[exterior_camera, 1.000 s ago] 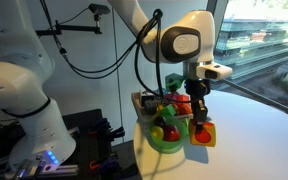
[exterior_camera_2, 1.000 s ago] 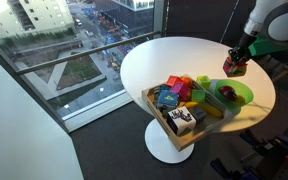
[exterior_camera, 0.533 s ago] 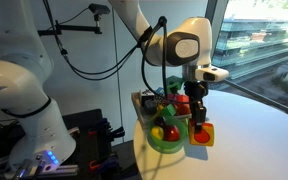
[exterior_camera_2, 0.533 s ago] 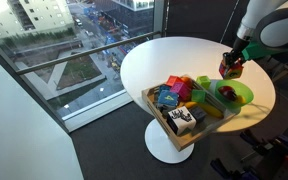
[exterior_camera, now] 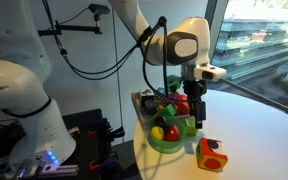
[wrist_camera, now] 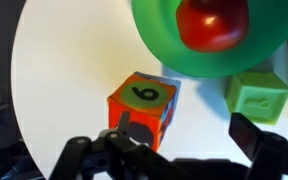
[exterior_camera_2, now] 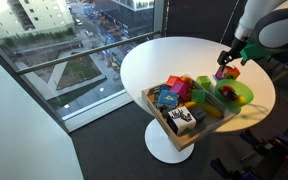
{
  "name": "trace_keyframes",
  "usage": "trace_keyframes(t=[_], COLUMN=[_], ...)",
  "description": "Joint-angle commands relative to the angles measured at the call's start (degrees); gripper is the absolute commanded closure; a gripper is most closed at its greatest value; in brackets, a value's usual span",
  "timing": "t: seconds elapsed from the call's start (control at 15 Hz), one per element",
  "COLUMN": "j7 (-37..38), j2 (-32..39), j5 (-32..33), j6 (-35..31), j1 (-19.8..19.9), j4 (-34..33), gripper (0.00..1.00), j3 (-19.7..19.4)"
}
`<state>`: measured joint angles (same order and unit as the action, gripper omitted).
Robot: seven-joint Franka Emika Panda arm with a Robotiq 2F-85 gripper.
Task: Remove the orange plushy cube from the crate and put it on the table
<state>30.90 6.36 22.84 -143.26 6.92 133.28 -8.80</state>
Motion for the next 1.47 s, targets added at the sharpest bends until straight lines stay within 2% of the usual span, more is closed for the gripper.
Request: trace_keyframes(t=[0.0, 0.67, 1.07, 1.4], j7=[-0.63, -12.15, -24.58, -33.62], j2=[-1.26, -8.00, -13.09, -17.42], j5=[-0.31, -7.60, -14.65, -19.62], j6=[0.51, 5.23, 14.72, 24.48], j1=[-0.96, -2.09, -2.70, -3.54], j4=[0.07, 3.20, 4.39, 4.64], gripper=[0.00, 0.00, 0.00, 0.00], j3=[-0.47, 2.67, 4.71, 4.96])
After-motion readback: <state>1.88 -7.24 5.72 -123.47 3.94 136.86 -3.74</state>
